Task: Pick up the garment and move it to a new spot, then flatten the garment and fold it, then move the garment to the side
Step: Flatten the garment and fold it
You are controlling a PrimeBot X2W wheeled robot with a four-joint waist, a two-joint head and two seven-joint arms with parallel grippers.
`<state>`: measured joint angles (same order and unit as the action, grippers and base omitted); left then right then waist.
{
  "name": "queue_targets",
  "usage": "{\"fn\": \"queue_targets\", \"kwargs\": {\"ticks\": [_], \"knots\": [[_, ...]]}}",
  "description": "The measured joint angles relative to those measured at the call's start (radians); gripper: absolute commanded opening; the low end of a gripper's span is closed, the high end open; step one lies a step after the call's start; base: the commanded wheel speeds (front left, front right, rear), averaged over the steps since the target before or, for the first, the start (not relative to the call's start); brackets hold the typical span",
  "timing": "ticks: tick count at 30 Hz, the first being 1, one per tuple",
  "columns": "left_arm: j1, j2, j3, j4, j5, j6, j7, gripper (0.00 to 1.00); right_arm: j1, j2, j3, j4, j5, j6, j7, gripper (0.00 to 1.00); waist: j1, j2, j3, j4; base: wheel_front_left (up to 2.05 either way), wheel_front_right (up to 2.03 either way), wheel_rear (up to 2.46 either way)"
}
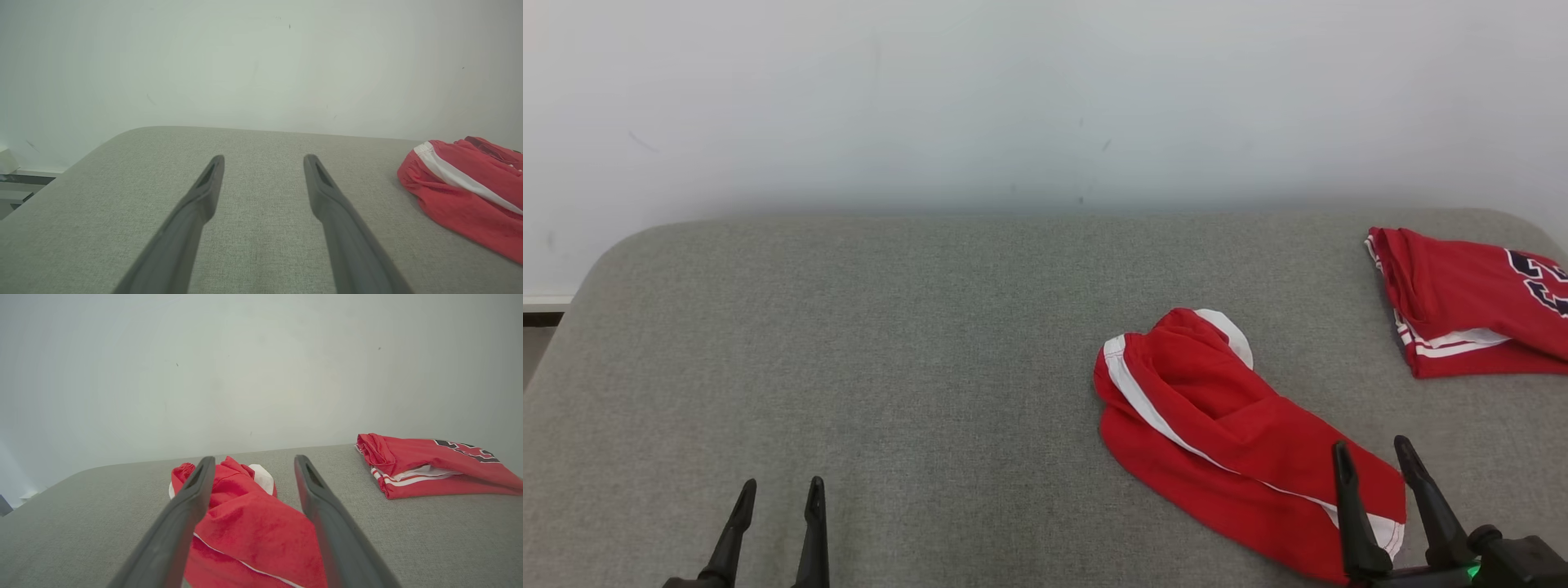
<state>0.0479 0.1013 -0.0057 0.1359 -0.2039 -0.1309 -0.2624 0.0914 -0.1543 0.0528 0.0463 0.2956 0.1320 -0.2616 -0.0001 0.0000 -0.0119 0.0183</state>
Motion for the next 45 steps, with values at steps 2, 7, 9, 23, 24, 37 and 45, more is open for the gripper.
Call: {"fn": "queue_targets", "kwargs": {"ticks": [2,7,9,23,24,37,45], "knots": [[-0.001,0.003,0.002,0.001,0.000,0.000,0.000,1.00,0.000,0.003,0.007,0.003,-0.001,0.000,0.000,1.00,0.0000,0.0000,0.003,-0.002,0.00,0.00,0.00],[-0.083,0.063,-0.072,0.006,-0.024,0.000,0.000,1.00,-0.015,-0.001,0.020,0.015,0.002,0.000,0.000,1.00,0.0000,0.0001,0.017,-0.018,0.00,0.00,0.00],[-0.151,0.111,-0.114,0.016,-0.053,0.000,0.000,1.00,-0.031,-0.004,0.027,0.018,0.003,0.000,0.000,1.00,0.0000,0.0000,0.026,-0.029,0.00,0.00,0.00],[-0.680,0.426,-0.598,0.108,-0.415,0.000,0.203,1.00,-0.120,0.035,0.047,0.041,0.021,0.000,0.000,1.00,0.0003,0.0001,0.128,-0.176,0.00,0.00,0.00],[-0.714,0.450,-0.644,0.113,-0.431,0.000,0.216,1.00,-0.125,0.038,0.050,0.043,0.021,0.000,0.000,1.00,0.0003,0.0001,0.137,-0.189,0.00,0.00,0.00],[-1.048,0.563,-1.140,0.200,-0.664,0.000,0.295,1.00,-0.188,0.063,0.070,0.055,0.035,0.000,0.000,1.00,0.0003,0.0001,0.241,-0.342,0.00,0.00,0.00],[-1.119,0.607,-1.270,0.227,-0.742,0.000,0.364,1.00,-0.191,0.071,0.066,0.058,0.039,0.000,0.000,1.00,0.0002,0.0001,0.281,-0.416,0.00,0.00,0.00]]}}
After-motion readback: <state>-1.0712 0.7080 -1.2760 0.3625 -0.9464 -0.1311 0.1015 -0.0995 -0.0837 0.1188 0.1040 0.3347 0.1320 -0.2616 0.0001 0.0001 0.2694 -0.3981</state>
